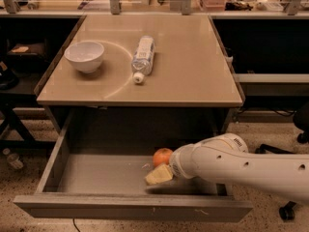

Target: Place orange into top drawer

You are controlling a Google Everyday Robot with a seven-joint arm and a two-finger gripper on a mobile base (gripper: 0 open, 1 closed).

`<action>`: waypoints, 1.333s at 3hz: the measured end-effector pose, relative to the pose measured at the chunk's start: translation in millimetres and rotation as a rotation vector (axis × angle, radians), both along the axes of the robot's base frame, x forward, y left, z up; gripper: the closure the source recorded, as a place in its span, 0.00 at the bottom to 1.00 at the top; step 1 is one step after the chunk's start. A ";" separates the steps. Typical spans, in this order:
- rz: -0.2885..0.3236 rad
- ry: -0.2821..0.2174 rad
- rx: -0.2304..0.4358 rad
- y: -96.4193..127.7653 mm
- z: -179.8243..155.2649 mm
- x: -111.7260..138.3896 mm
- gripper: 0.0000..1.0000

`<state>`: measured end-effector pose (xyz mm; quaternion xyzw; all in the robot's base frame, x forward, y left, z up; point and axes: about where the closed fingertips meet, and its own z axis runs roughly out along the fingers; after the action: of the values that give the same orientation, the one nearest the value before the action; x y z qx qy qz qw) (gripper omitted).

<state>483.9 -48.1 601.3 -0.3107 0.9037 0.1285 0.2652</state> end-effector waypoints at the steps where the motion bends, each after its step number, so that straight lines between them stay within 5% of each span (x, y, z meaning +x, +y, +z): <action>1: 0.005 -0.003 -0.011 1.8 6.6 -1.6 0.00; 2: 0.002 0.022 -0.070 8.7 31.4 -23.3 0.00; 3: -0.085 0.042 -0.159 -1.0 80.2 -62.0 0.00; 4: -0.187 -0.044 -0.225 7.7 165.5 -81.0 0.00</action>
Offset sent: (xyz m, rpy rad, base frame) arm -0.0521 0.0222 0.1328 -0.1766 -0.0229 -0.0683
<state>402.9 -40.4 766.8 -0.2556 0.9314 -0.0058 0.2591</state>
